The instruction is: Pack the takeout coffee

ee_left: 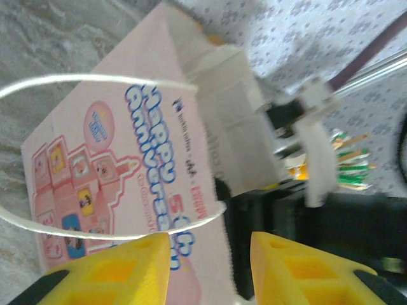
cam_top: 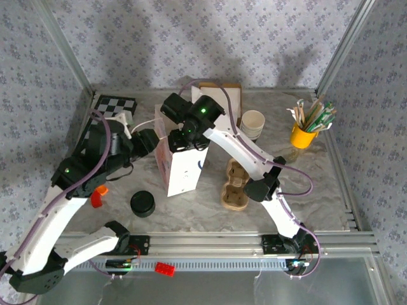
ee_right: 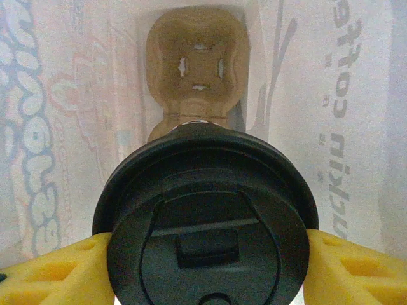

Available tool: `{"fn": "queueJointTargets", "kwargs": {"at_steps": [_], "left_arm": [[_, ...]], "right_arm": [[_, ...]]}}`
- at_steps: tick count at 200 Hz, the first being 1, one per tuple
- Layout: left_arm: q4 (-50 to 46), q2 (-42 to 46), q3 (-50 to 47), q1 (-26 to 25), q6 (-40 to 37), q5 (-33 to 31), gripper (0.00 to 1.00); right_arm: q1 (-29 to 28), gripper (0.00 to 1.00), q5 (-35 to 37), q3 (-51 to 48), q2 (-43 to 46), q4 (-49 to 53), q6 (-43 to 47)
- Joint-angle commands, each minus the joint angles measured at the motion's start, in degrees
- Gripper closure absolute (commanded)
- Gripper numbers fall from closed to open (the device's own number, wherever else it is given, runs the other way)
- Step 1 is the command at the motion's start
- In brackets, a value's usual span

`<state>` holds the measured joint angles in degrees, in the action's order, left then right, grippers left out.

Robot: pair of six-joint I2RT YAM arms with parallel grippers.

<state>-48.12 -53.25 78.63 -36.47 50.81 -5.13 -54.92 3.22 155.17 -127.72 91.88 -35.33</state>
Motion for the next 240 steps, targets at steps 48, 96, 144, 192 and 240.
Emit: {"fn": "queueJointTargets", "kwargs": {"at_steps": [48, 96, 144, 192, 240], "left_arm": [[-6.10, -7.74, 10.79, 11.90, -9.85, 6.72, 0.53], [0.42, -15.05, 7.82, 18.49, -10.54, 17.25, 0.48], [3.15, -19.26, 7.51, 19.51, -11.95, 20.30, 0.41], [3.95, -20.88, 6.67, 19.55, -12.03, 23.24, 0.42], [1.46, -19.58, 3.95, 19.51, -13.16, 24.26, 0.66]], "right_arm": [[-1.33, 0.34, 0.35, 0.40, -1.13, 11.22, 1.03], [-1.38, 0.34, 0.44, -0.58, -1.21, 11.30, 1.40], [-1.69, 0.34, -0.56, -0.52, -1.77, 11.22, 1.65], [-0.86, 0.34, -0.96, -0.07, -2.09, 10.47, 1.70], [0.39, 0.34, -1.77, 0.18, -2.09, 8.81, 1.64]]}}
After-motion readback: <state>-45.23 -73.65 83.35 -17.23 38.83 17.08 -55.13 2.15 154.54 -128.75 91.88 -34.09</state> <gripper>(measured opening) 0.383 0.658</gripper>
